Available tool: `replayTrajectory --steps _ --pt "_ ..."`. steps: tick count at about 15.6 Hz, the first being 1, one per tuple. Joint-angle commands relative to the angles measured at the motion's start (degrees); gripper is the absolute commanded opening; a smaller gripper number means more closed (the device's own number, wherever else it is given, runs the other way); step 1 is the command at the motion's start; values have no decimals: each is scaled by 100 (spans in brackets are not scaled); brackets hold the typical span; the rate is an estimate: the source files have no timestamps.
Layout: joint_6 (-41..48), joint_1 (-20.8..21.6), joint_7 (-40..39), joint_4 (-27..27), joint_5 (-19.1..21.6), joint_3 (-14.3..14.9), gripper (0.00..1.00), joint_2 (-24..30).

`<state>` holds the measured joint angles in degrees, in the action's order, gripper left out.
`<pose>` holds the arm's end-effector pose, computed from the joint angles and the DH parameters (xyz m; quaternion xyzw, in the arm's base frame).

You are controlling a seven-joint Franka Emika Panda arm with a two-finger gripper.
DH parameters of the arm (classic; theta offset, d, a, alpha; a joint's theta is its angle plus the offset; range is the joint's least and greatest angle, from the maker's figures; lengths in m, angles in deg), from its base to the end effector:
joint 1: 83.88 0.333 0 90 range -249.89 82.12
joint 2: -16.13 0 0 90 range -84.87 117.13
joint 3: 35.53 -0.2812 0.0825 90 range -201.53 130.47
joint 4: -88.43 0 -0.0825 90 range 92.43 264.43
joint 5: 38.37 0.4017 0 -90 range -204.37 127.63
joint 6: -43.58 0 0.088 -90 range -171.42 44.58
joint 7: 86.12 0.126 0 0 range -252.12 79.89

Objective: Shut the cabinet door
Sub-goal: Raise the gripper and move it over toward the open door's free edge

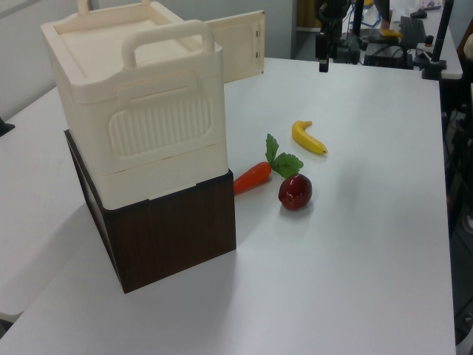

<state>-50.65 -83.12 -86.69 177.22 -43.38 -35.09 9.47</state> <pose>0.6077 -0.0068 0.5193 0.9989 0.0115 -0.0107 0.0440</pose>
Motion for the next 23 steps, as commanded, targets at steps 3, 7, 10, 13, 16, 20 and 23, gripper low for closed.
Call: replayTrajectory --steps 3,7,10,13,16,20,23 --pt "54 12 -241 42 8 0 0 43" --pt "54 3 -207 42 17 0 0 43" --pt "36 -67 -145 -221 70 0 0 -1" --pt "-138 -190 13 -563 184 9 0 -1" --pt "-997 -296 119 -880 368 9 0 8" --pt "-2473 -305 382 -934 369 9 0 8" --pt "-3546 -278 523 -908 369 0 0 -168"
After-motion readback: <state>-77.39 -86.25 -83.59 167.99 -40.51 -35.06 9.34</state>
